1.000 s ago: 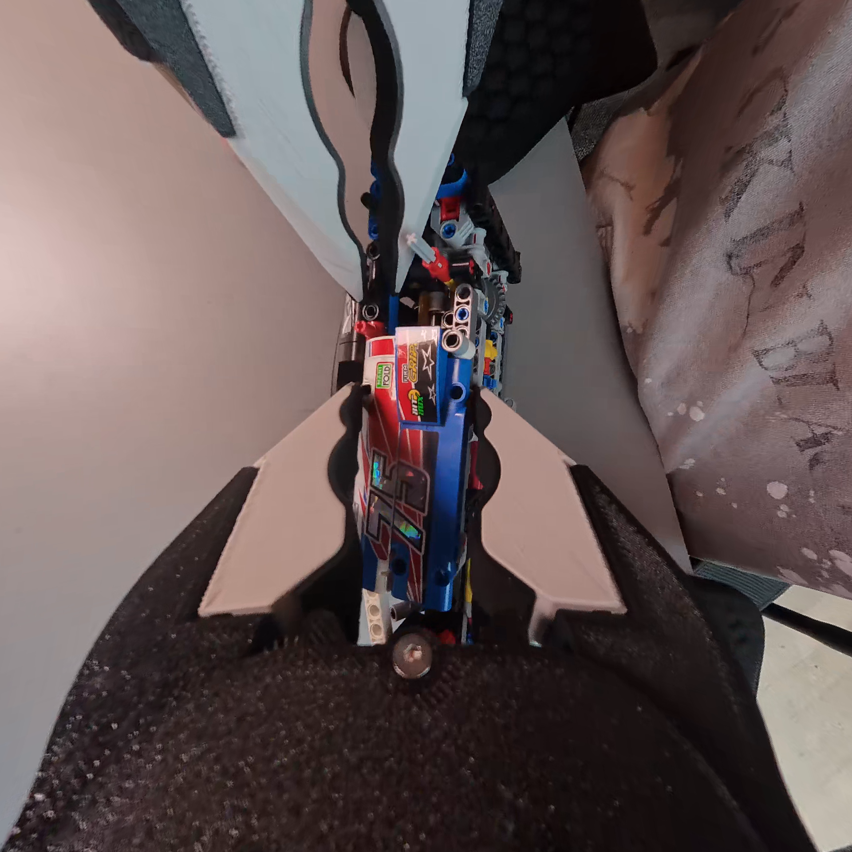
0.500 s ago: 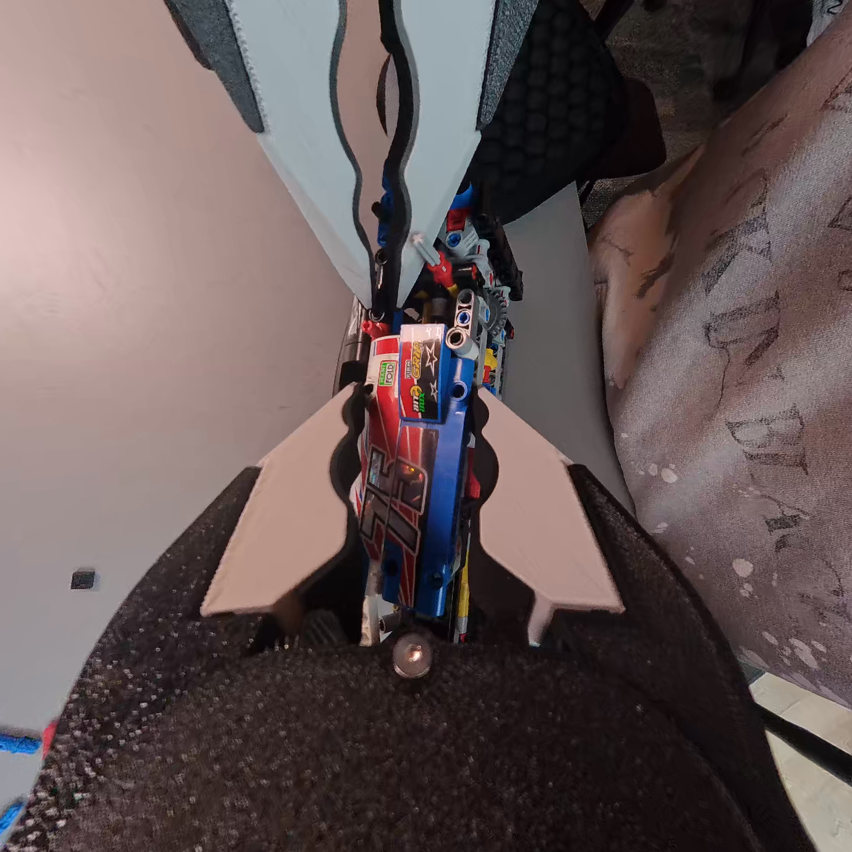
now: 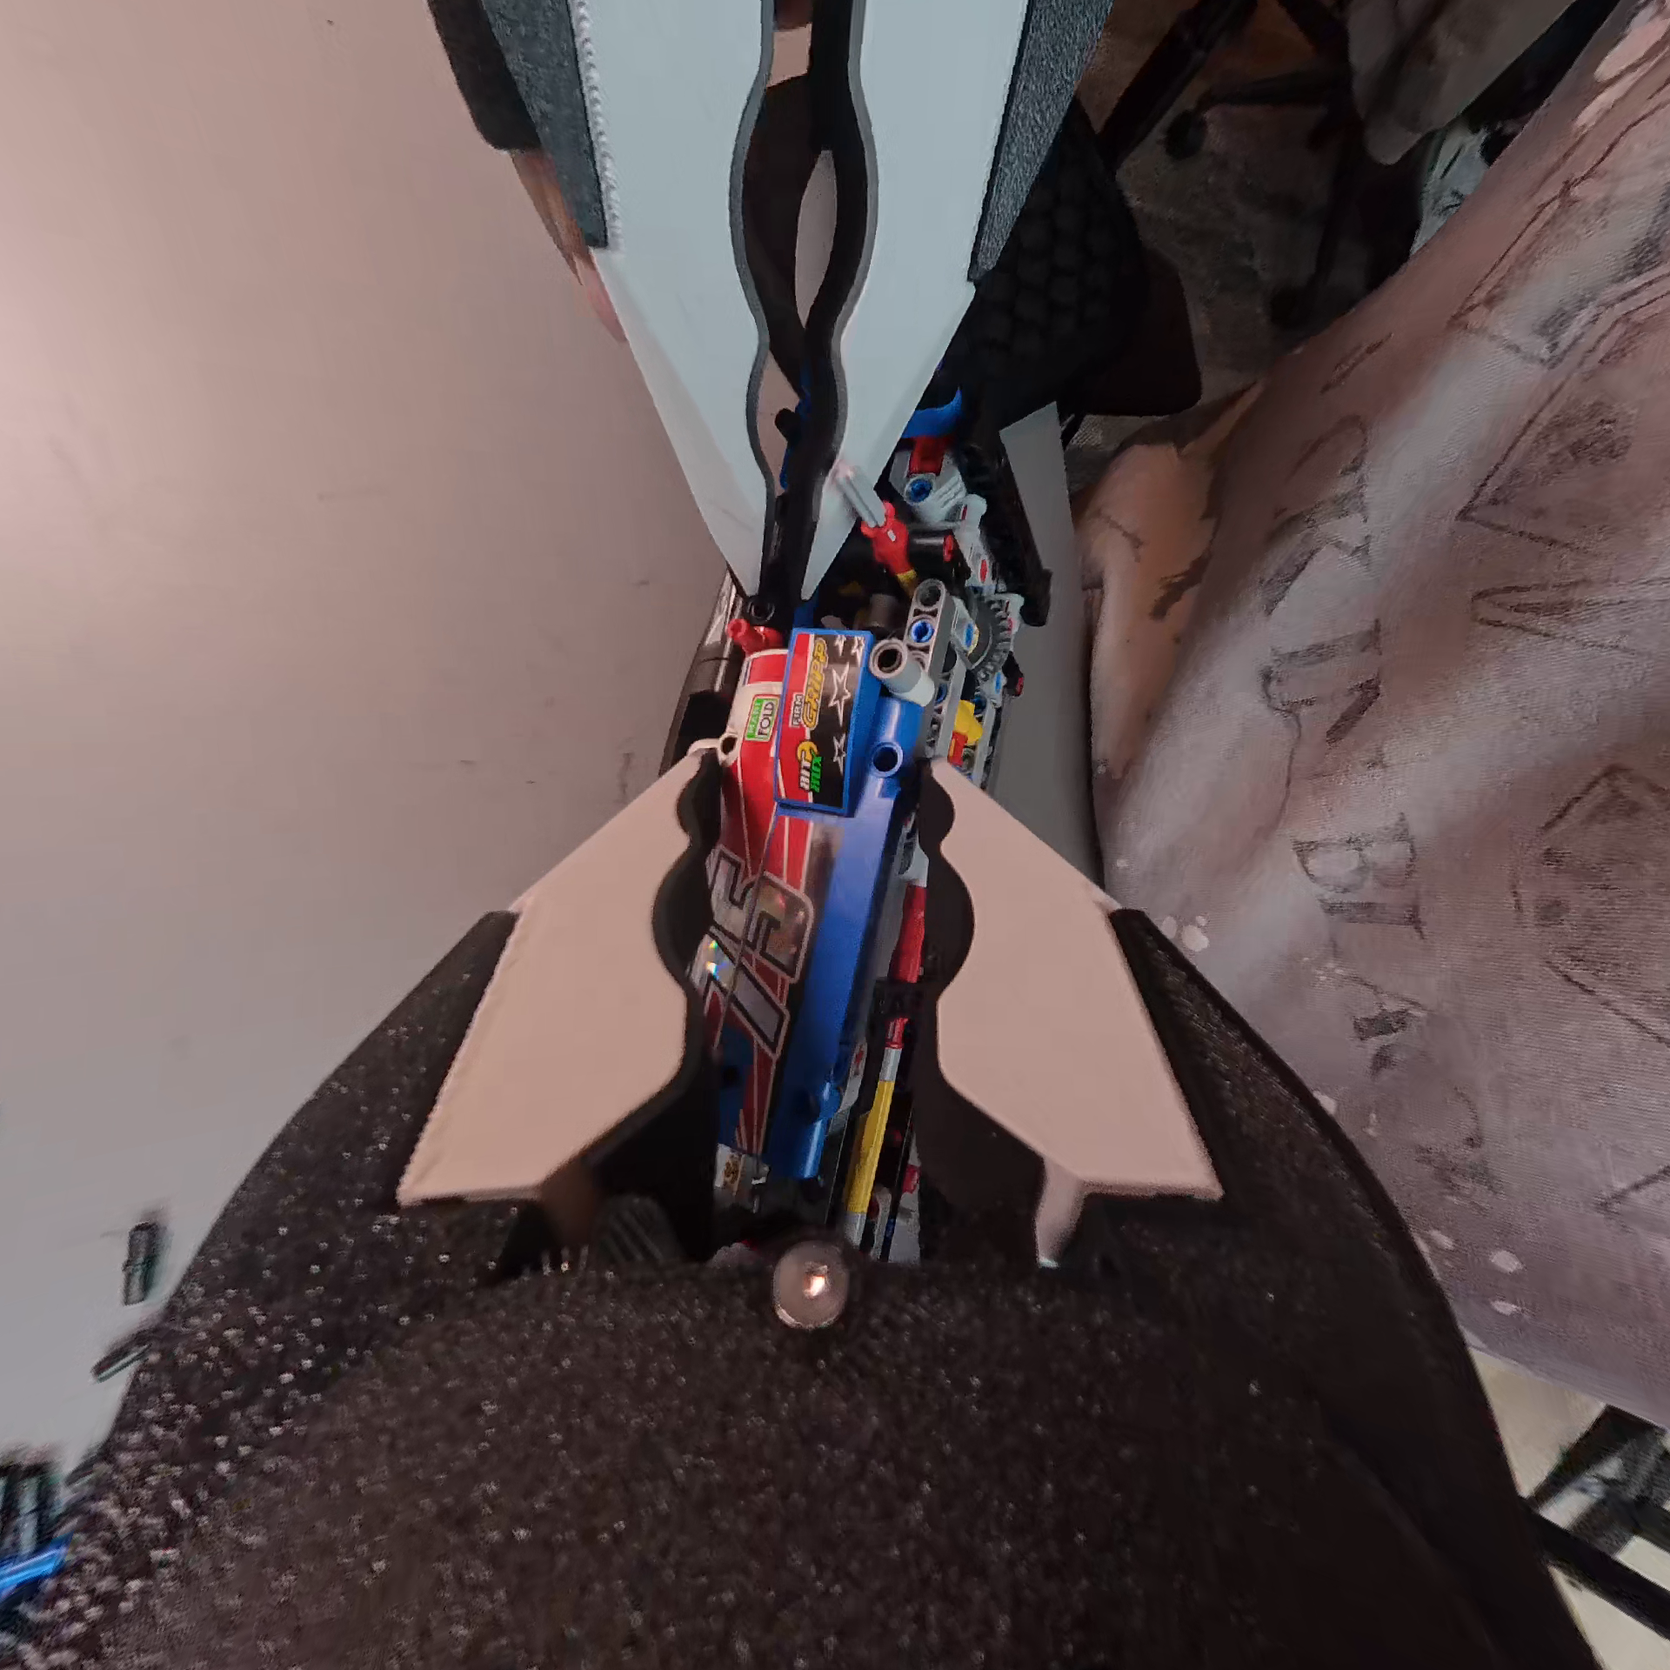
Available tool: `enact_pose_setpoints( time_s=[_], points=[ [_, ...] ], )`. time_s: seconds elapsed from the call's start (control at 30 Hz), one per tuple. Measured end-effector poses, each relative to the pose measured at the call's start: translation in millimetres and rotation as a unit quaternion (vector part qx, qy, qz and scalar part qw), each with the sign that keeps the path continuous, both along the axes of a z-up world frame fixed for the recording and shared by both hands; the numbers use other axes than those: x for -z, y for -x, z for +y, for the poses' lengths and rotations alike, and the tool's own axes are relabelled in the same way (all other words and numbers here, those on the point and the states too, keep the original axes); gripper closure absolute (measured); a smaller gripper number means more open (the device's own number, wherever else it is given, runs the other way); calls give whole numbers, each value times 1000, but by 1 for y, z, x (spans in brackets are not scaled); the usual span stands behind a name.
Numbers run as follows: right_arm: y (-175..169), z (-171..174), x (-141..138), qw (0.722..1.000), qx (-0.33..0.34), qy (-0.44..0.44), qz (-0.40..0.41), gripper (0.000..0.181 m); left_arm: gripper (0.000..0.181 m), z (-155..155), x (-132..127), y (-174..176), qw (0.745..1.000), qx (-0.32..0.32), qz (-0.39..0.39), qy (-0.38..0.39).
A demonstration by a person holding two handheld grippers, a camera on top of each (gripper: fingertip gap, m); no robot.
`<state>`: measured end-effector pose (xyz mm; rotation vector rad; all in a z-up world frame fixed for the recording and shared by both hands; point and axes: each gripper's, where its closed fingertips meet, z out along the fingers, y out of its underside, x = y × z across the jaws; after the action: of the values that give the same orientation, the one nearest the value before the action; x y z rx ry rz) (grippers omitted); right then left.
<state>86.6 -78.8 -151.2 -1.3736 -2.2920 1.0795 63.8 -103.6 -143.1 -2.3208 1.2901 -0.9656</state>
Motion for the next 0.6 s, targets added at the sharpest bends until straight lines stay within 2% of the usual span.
enact_pose_setpoints(
  time_s=[0.03, 0.1, 0.13, 0.17, 0.3, 0.43, 0.6],
  points=[
    [1, 1, 1, 1000, 2, -2, 4, 177, 141, 0, -4, -1, 1000, -7, -17, 15],
    [2, 0, 1, 1000, -5, 0, 8, 177, 156, 2, -16, -5, 997, -16, -59, 46],
    [2, 0, 0, 1000, -9, -3, 9, 177, 155, 3, -18, -4, 997, -15, -59, 53],
    [3, 0, 1, 1000, -11, -9, 8, 177, 145, 6, -14, -1, 998, -14, -41, 45],
    [5, -3, -1, 1000, -20, -8, 14, 177, 125, 6, -7, -4, 998, 8, -21, 63],
    [5, -5, 1, 1000, -25, -11, 16, 177, 135, -1, 2, -9, 993, 37, -6, 114],
    [2, -5, 6, 1000, -10, 4, 4, 177, 146, 3, -1, -11, 996, 43, 8, 75]
  ],
)
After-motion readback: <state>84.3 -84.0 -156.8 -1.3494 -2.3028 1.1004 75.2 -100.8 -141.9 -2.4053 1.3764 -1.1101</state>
